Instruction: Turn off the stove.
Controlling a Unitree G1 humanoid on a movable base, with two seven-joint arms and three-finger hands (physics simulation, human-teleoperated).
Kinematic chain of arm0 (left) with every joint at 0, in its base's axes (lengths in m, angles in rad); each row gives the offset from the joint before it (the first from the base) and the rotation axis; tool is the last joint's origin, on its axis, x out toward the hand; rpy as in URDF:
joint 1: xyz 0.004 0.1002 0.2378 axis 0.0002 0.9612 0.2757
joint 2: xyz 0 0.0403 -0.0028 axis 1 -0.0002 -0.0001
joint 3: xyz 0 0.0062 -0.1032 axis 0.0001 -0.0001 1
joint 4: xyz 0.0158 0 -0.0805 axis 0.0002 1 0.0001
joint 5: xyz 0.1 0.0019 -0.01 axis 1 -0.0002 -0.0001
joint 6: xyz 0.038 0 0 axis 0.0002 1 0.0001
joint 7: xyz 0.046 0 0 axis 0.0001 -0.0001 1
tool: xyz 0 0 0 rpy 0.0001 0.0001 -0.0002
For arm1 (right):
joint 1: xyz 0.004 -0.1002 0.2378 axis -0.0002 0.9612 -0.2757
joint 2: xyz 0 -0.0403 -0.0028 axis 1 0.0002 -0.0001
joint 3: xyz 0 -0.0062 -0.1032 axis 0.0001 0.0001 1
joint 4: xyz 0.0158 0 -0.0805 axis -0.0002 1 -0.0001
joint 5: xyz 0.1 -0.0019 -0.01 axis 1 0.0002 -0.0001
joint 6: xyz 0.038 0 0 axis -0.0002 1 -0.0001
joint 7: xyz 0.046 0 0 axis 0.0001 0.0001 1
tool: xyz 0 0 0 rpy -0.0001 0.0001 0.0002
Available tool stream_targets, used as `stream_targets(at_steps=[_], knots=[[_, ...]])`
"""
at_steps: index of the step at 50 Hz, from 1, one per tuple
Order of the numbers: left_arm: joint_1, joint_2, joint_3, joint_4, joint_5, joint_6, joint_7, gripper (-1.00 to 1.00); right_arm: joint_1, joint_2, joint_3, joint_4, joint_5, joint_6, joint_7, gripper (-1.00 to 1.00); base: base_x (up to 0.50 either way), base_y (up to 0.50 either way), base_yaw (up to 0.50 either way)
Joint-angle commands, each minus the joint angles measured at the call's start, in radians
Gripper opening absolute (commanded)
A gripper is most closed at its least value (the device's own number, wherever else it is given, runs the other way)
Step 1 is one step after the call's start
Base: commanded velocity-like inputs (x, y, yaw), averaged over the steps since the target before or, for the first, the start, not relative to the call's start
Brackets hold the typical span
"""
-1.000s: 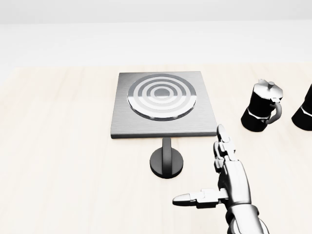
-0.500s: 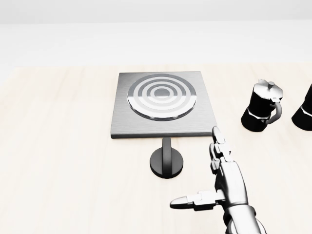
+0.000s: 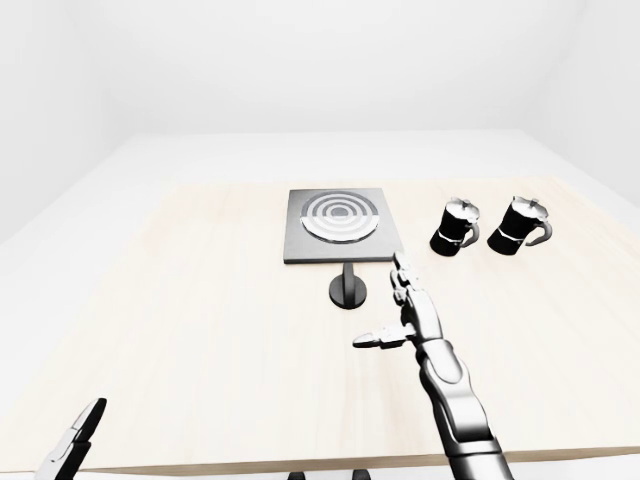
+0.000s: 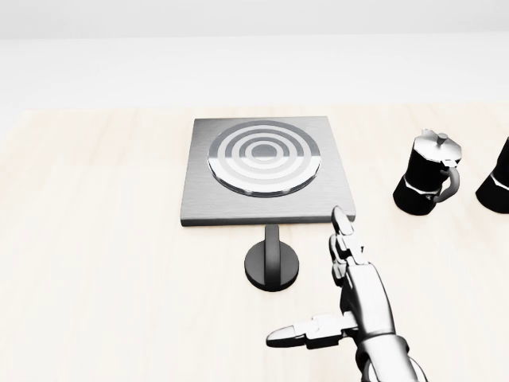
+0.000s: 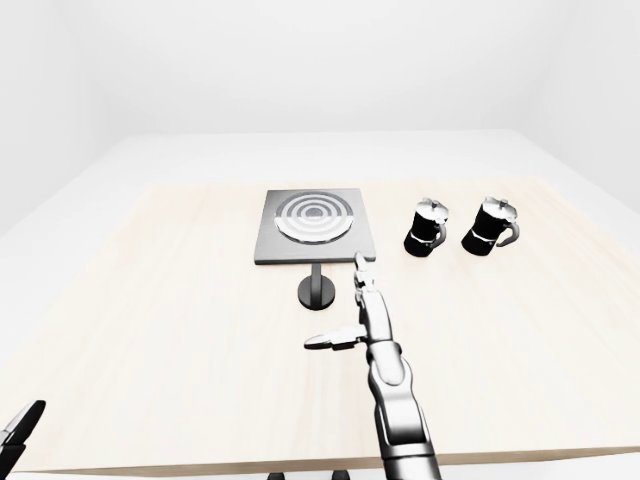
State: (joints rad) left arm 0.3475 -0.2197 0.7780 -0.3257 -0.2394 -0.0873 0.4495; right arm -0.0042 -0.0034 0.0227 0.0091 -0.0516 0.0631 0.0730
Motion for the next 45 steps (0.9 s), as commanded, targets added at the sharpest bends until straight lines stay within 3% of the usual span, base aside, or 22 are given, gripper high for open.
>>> stream_targets(at_steps=[1,9,13,29,45], knots=[[0.006,-0.007,-0.004,-0.015,0.001,0.0,-0.014,1.0,0.005,0.015,0.031,-0.127,-0.006,0.024,-0.014,1.0,0.0,0.0,0.0],[0.006,-0.005,-0.006,-0.016,-0.002,0.0,-0.013,1.0,-0.008,0.024,0.073,-0.203,-0.019,0.024,-0.007,1.0,0.0,0.0,0.0],[0.004,-0.005,-0.006,-0.007,-0.002,0.0,-0.016,1.0,-0.018,0.043,0.061,-0.258,0.103,0.024,0.031,1.0,0.0,0.0,0.0],[0.004,-0.005,-0.006,-0.007,-0.002,0.0,-0.016,1.0,-0.019,0.032,0.069,-0.258,0.114,0.024,0.021,1.0,0.0,0.0,0.0],[0.004,0.001,-0.013,0.002,0.002,0.0,-0.008,1.0,-0.084,0.038,0.051,-0.028,0.111,0.024,0.017,1.0,0.0,0.0,0.0]])
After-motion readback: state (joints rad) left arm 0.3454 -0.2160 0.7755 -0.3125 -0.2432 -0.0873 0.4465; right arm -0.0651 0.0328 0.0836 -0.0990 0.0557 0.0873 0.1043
